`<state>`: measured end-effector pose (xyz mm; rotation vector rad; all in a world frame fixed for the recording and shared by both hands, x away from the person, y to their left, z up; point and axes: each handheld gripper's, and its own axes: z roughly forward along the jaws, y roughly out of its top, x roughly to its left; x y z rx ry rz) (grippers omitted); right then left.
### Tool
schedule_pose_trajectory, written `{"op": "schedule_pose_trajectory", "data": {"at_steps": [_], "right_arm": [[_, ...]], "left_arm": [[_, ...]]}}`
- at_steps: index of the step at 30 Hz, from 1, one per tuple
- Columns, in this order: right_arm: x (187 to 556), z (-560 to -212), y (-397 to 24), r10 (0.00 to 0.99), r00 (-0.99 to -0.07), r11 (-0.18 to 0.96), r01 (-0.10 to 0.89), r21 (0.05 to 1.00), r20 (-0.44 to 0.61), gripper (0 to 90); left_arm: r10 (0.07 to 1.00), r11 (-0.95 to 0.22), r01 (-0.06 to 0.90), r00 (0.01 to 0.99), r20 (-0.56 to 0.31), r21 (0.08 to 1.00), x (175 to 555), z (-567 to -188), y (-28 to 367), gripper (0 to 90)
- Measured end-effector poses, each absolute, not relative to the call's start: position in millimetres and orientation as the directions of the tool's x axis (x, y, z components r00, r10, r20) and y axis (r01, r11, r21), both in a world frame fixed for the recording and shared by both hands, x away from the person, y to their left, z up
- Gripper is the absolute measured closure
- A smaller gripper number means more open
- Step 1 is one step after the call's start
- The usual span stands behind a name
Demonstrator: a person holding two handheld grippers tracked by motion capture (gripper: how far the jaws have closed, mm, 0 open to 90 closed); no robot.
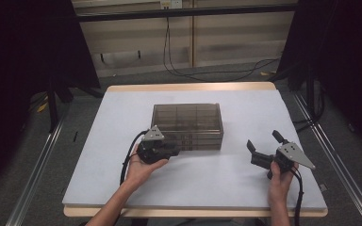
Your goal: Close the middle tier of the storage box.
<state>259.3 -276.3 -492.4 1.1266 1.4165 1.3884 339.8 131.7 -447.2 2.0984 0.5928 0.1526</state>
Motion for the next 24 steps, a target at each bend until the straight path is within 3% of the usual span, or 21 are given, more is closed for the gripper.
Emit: {"op": "schedule_pose_trajectory", "data": {"at_steps": [15, 24], "right_arm": [[260, -493, -276, 0.967, -0.252, -0.017, 0.041, 0.999, 0.027, 0.0], [259, -493, -276, 0.968, -0.249, -0.016, 0.043, 0.999, 0.027, 0.0]], "left_arm": [[0.516, -0.444, 0.343, 0.853, -0.077, 0.828, 323, -432, 150, 21.5], [0.542, -0.421, 0.369, 0.835, -0.096, 0.828, 314, -434, 169, 11.9]]}}
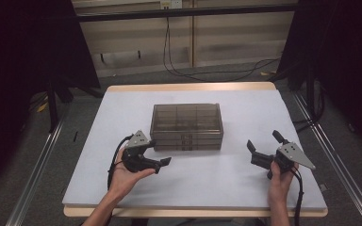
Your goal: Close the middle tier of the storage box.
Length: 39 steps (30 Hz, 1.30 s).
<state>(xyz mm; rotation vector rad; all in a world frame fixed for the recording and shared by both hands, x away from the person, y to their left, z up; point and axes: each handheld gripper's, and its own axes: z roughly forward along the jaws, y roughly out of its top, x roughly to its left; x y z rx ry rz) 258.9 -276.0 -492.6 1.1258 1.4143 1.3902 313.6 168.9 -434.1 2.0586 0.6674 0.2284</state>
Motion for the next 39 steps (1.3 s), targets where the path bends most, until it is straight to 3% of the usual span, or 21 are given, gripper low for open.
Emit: {"op": "schedule_pose_trajectory", "data": {"at_steps": [22, 39], "right_arm": [[259, -493, -276, 0.968, -0.248, -0.014, 0.041, 0.999, 0.024, 0.0], [259, -493, -276, 0.968, -0.248, -0.019, 0.036, 0.999, 0.027, 0.0]], "left_arm": [[0.601, -0.396, 0.405, 0.793, -0.102, 0.824, 291, -433, 225, 5.9], [0.707, -0.32, 0.46, 0.698, -0.115, 0.828, 279, -452, 266, 4.5]]}}
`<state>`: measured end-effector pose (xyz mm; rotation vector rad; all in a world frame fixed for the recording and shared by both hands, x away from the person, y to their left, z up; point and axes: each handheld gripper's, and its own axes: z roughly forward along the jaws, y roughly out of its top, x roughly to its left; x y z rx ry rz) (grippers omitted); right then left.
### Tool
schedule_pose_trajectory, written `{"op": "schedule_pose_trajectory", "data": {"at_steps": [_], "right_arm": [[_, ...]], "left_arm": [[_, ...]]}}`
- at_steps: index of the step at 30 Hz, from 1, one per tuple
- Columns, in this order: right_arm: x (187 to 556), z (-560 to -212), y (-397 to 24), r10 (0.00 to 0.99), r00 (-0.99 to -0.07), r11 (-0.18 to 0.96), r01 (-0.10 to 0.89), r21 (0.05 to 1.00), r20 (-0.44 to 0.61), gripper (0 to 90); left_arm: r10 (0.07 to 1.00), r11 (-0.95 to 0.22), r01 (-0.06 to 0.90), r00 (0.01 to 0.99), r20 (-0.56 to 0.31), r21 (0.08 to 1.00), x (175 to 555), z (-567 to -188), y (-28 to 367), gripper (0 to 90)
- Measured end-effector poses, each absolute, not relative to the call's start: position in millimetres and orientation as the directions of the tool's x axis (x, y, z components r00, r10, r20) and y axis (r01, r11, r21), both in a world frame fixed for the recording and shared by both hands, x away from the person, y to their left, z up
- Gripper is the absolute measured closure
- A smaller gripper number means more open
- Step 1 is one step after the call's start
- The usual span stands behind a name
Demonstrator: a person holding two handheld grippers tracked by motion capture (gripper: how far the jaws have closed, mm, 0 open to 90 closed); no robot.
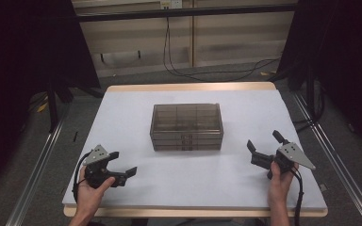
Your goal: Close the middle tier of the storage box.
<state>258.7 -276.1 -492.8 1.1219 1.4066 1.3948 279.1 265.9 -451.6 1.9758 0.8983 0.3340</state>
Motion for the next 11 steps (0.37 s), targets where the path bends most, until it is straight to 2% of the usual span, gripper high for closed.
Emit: {"op": "schedule_pose_trajectory", "data": {"at_steps": [7, 11], "right_arm": [[259, -493, -276, 0.97, -0.243, -0.021, 0.033, 0.999, 0.028, 0.0], [259, -493, -276, 0.968, -0.25, -0.02, 0.036, 0.999, 0.028, 0.0]], "left_arm": [[0.745, -0.292, 0.489, 0.655, -0.125, 0.822, 281, -465, 285, 3.6], [0.777, -0.298, 0.495, 0.623, -0.093, 0.816, 281, -471, 284, 3.4]]}}
